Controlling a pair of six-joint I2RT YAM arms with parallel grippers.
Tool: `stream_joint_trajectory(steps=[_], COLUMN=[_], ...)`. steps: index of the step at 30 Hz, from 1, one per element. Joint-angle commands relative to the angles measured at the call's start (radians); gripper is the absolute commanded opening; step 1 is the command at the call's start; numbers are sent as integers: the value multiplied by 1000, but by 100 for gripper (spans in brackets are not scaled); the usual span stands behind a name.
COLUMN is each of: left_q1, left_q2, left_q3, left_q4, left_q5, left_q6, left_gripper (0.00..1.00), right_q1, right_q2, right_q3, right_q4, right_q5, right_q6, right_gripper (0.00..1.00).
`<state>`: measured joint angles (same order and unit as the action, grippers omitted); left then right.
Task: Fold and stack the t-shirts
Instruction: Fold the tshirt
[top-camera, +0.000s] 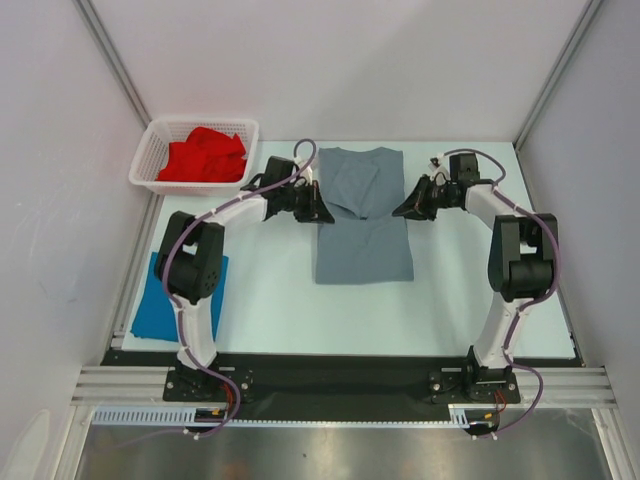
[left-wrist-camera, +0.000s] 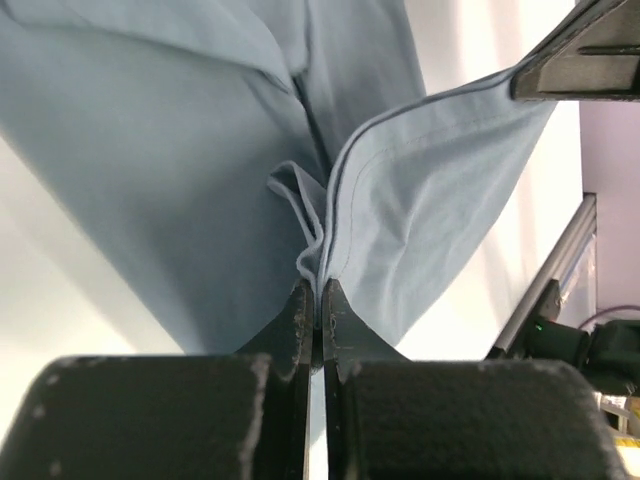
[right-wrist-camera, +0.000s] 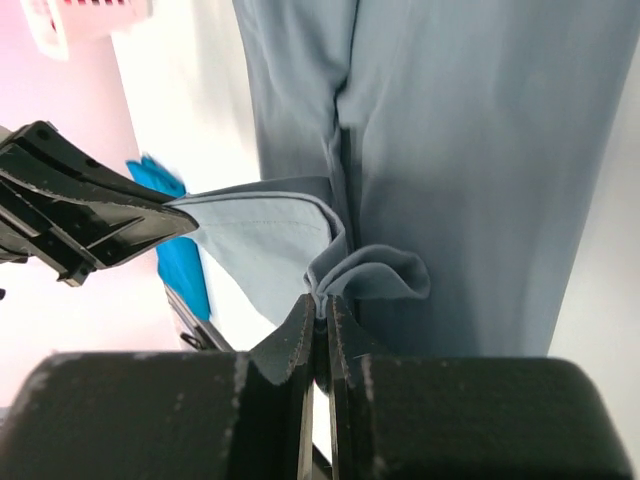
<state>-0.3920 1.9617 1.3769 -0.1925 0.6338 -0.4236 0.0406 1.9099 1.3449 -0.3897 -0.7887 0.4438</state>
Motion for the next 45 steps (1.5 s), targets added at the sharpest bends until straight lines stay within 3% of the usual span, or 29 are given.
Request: stream_joint_trajectory(steps=[1, 26, 38, 45], left_q1=[22, 68, 81, 87], left_q2=[41, 336, 250, 295], left_q3=[111, 395, 295, 349], left_q4=[-10, -96, -62, -85], left_q5=[26, -8, -94, -108], left_q6=[48, 78, 82, 78], left_gripper=[0, 0, 0, 0], right_q1=[-11, -76, -79, -79], right_q2=[52, 348, 414, 445], right_q3=[85, 364, 398, 430], right_q4=[48, 14, -17, -17], right_q5=[-30, -58, -73, -78], right_q6=[19, 4, -14, -2], right_gripper=[0, 0, 0, 0])
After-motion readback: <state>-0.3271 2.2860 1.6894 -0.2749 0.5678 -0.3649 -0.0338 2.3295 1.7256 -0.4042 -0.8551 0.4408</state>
